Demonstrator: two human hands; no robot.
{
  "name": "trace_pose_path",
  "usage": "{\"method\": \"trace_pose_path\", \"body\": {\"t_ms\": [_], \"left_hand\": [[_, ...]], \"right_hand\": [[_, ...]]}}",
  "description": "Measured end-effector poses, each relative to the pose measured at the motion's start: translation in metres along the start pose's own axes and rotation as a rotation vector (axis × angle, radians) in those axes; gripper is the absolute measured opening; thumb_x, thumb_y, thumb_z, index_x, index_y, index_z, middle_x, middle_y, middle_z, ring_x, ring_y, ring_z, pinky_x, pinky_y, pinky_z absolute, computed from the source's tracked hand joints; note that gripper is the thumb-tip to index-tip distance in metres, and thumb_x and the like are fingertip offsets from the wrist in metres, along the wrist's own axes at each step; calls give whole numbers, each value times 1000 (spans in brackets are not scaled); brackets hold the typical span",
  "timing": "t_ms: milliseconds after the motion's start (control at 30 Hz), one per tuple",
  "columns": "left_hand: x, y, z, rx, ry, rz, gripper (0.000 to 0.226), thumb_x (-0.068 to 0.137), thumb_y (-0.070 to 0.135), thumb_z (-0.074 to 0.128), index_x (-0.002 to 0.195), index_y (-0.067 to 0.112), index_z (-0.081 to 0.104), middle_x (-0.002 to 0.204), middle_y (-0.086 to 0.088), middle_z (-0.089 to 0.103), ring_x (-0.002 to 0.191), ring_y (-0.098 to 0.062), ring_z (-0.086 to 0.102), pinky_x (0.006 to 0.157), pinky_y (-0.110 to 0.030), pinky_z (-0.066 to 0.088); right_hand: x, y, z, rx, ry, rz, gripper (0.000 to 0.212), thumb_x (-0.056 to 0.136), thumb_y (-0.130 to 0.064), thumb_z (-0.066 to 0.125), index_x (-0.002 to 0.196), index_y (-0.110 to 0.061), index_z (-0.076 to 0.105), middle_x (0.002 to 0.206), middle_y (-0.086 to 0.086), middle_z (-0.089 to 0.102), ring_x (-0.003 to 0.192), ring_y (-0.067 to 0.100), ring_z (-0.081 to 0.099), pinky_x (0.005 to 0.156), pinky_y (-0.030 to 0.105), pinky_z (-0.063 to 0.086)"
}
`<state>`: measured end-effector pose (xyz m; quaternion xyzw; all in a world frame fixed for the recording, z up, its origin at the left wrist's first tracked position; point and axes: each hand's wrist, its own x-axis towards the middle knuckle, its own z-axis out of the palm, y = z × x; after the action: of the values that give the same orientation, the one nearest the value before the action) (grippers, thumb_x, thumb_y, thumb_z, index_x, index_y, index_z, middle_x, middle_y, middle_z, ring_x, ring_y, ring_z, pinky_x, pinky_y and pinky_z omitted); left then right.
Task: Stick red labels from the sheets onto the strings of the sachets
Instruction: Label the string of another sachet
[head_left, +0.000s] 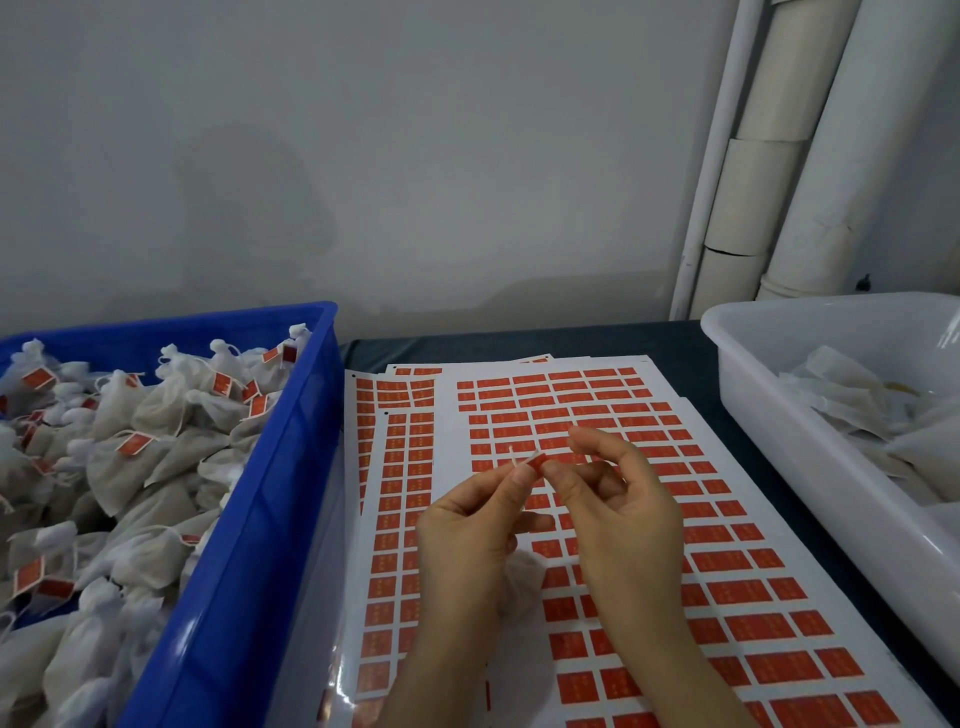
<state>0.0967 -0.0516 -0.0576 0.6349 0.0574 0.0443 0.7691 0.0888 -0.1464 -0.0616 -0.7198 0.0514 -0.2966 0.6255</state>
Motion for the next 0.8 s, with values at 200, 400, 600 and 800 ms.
{"method": "trace_pose_path", "body": {"t_ms": [200, 400, 600, 800], "left_hand": [[1, 0, -1, -23, -5, -7, 24, 60, 42, 67, 76, 26, 76, 75, 8, 74, 64, -10, 70, 46, -12, 47], [2, -1, -2, -4, -23, 25, 23, 65, 38, 66, 82, 25, 74, 80, 9, 74, 73, -9, 71, 62, -22, 49], [5, -4, -2, 47, 32, 96, 10, 68, 33, 69, 77, 30, 71, 74, 18, 72, 72, 1, 68, 50, -6, 48], [7, -10, -3, 191, 29, 213, 10, 81, 23, 68, 74, 30, 67, 72, 23, 68, 77, 6, 63, 55, -4, 48]], "right_hand": [[2, 0, 0, -110, -34, -25, 29, 65, -53, 58, 93, -48, 52, 96, -29, 54, 84, -9, 55, 58, -2, 41], [2, -3, -1, -62, -178, 40, 14, 69, -52, 54, 83, -49, 55, 78, -46, 56, 85, -22, 53, 59, -5, 38], [2, -1, -2, -41, -155, 29, 8, 70, -46, 55, 77, -44, 57, 75, -48, 55, 83, -25, 51, 58, -5, 37], [0, 2, 0, -38, -183, 4, 12, 70, -48, 55, 81, -44, 59, 82, -45, 57, 88, -20, 53, 59, -3, 39]]}}
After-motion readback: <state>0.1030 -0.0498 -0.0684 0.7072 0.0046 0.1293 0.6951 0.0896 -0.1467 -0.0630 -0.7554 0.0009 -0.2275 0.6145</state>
